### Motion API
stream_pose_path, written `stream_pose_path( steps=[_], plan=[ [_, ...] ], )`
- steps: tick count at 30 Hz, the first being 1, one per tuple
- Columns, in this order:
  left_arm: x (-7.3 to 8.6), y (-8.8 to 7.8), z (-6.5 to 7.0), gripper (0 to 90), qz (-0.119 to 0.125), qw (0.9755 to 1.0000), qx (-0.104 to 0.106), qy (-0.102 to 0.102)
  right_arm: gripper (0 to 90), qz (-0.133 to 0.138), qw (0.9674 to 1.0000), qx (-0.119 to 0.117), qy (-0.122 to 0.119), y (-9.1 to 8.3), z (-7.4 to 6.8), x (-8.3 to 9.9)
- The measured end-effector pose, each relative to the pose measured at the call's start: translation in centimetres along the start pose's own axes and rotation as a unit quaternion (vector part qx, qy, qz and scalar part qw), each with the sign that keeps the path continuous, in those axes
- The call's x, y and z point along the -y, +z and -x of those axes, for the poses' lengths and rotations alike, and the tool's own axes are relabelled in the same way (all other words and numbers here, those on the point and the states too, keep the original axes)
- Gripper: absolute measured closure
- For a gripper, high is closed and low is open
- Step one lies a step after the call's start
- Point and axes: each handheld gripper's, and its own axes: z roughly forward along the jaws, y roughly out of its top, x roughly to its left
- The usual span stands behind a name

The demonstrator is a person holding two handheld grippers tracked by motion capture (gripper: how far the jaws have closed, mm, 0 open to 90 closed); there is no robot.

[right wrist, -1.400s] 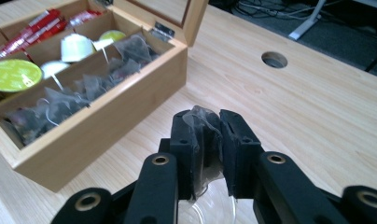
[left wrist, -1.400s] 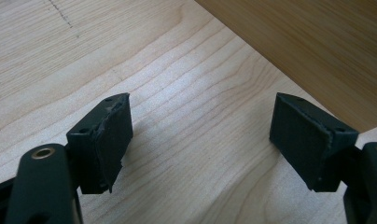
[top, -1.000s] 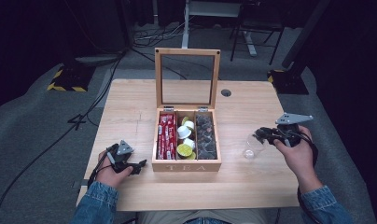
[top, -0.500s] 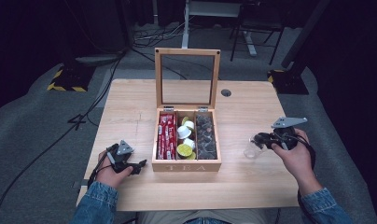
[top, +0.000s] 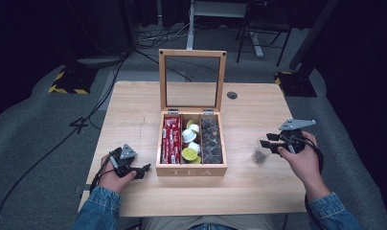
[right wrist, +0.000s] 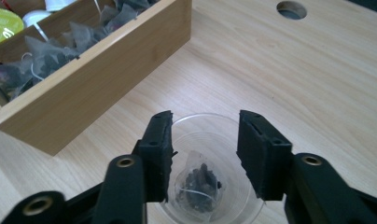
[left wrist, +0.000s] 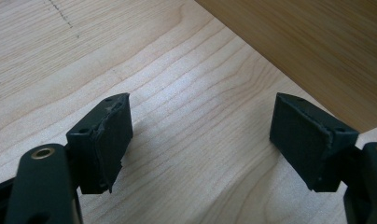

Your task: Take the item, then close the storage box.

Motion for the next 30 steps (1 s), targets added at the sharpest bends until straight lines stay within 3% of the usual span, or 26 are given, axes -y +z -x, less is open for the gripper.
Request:
stream_pose_path(
  steps=[13,22,30],
  plan=[
    [0.0,0.0,0.0,21.4,0.0,1.0,0.0,0.0,38.0,0.047,0.9988,0.005,0.008,-0.9,0.2,-2.3],
    [-0.2,0.2,-0.1,20.8,0.0,1.0,-0.001,-0.001,35.2,0.087,0.9962,-0.005,-0.002,-1.7,-0.2,-5.4],
    [-0.2,0.2,-0.1,20.0,-0.001,1.0,-0.002,0.001,35.0,0.103,0.9945,-0.013,-0.014,-1.6,-0.4,-8.5]
  ],
)
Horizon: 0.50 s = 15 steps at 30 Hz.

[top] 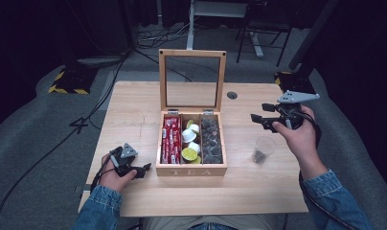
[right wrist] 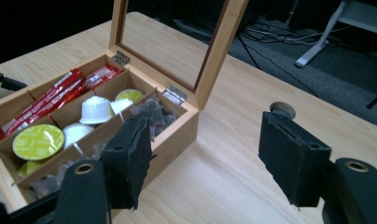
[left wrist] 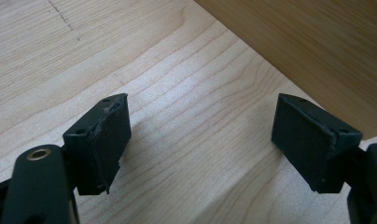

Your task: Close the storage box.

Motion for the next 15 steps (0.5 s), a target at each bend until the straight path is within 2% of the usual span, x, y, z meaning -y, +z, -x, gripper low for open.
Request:
stream_pose_path(
  steps=[4,10,15],
  plan=[
    [0.2,-0.1,0.0,18.4,-0.001,1.0,-0.001,-0.001,35.6,0.006,0.9999,-0.014,0.002,1.0,0.2,-1.3],
    [0.5,-0.4,-0.3,17.7,0.0,0.9999,-0.007,-0.012,37.4,0.004,0.9997,-0.021,-0.013,3.0,0.3,-3.4],
    [0.6,-0.5,-0.3,17.6,-0.001,0.9999,-0.01,-0.013,39.1,0.012,0.9995,-0.029,-0.007,4.6,0.7,-5.2]
  ],
)
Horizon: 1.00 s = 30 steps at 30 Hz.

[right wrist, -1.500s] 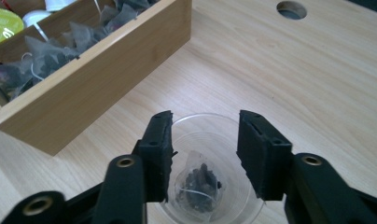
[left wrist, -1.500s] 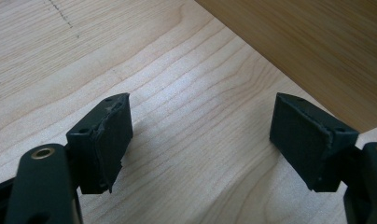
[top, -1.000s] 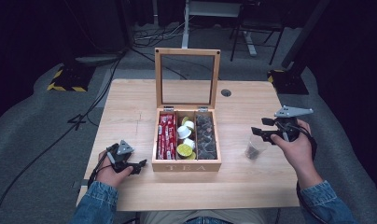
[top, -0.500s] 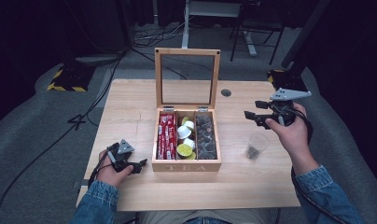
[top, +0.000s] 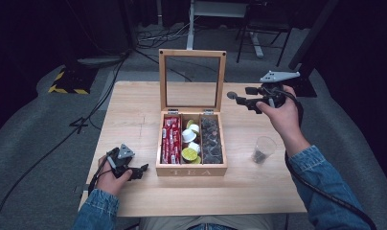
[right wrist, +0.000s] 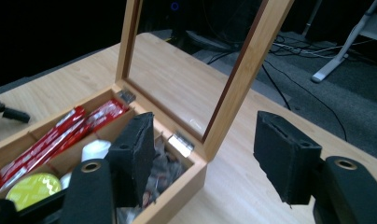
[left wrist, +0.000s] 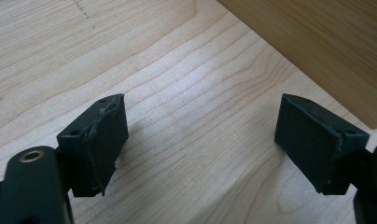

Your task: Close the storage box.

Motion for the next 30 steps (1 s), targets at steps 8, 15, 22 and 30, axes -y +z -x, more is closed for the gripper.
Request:
stream_pose_path(
  steps=[8,15,22,30],
  plan=[
    [0.0,0.0,0.0,17.7,0.0,1.0,0.0,-0.001,36.3,0.007,0.9992,-0.011,0.038,3.0,1.2,-2.6],
    [0.0,0.0,0.0,17.8,-0.001,1.0,0.001,0.002,32.4,0.006,0.9994,0.002,0.033,5.5,2.7,-4.0],
    [0.0,0.0,0.0,17.8,0.001,1.0,-0.001,0.002,34.9,0.007,0.9988,0.027,0.04,7.7,3.8,-5.2],
    [0.0,0.0,0.0,17.8,0.0,1.0,-0.001,0.002,38.5,0.011,0.9985,0.038,0.038,9.5,4.6,-6.1]
  ],
)
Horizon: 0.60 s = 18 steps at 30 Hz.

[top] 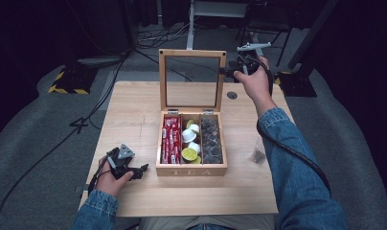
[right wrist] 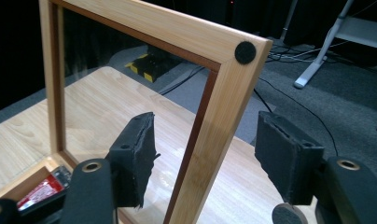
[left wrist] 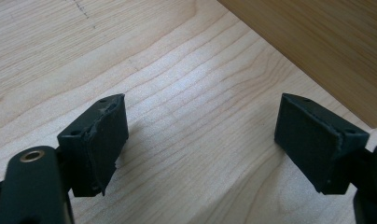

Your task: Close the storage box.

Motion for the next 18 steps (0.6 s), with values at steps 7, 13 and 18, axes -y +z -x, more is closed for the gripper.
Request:
stream_pose_path(
  steps=[7,13,18],
  plan=[
    [0.0,0.0,0.1,17.9,0.0,1.0,-0.001,-0.002,39.9,0.007,0.9999,0.007,0.012,1.5,0.5,0.0],
    [0.0,0.0,0.1,17.9,-0.001,1.0,-0.001,-0.002,44.2,0.017,0.9997,-0.007,0.017,2.1,0.5,-0.3],
    [0.0,0.0,0.1,17.9,-0.001,1.0,-0.001,-0.001,43.1,0.016,0.9997,-0.007,0.017,2.6,0.4,-0.3]
  ],
)
